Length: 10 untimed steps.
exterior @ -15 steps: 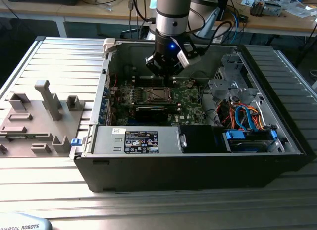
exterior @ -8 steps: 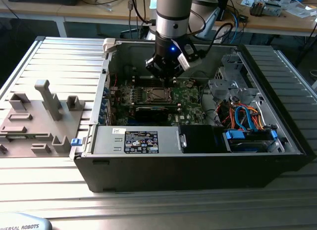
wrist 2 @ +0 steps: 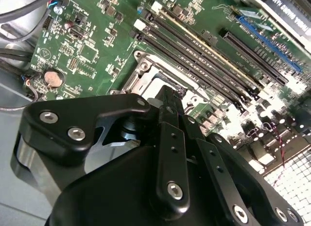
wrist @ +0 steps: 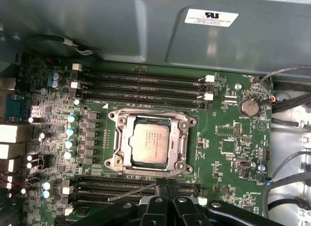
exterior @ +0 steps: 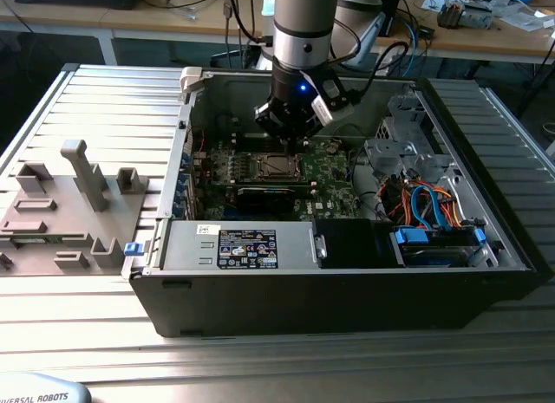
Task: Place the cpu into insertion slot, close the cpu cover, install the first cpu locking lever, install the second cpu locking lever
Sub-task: 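Install the second cpu locking lever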
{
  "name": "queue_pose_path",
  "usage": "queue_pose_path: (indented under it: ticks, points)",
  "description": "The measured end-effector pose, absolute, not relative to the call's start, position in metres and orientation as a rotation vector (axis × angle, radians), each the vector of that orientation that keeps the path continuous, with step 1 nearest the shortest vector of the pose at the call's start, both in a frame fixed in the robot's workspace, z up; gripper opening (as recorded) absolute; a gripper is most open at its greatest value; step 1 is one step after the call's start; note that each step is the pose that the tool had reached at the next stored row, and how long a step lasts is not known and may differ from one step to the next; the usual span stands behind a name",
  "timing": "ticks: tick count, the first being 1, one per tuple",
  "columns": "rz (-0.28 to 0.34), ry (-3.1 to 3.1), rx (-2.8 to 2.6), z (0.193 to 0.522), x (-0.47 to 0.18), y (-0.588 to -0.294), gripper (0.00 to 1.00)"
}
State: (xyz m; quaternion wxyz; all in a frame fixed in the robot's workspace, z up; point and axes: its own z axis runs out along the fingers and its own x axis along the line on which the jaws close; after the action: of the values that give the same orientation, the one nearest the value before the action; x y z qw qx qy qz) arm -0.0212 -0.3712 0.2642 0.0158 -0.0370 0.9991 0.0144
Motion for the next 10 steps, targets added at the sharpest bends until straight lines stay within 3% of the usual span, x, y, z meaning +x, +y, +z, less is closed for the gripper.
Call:
queue_pose_path:
  ticks: [10]
  points:
    - [0.082,3.106,-0.114,0.2642,-0.0213,-0.3818,0.11]
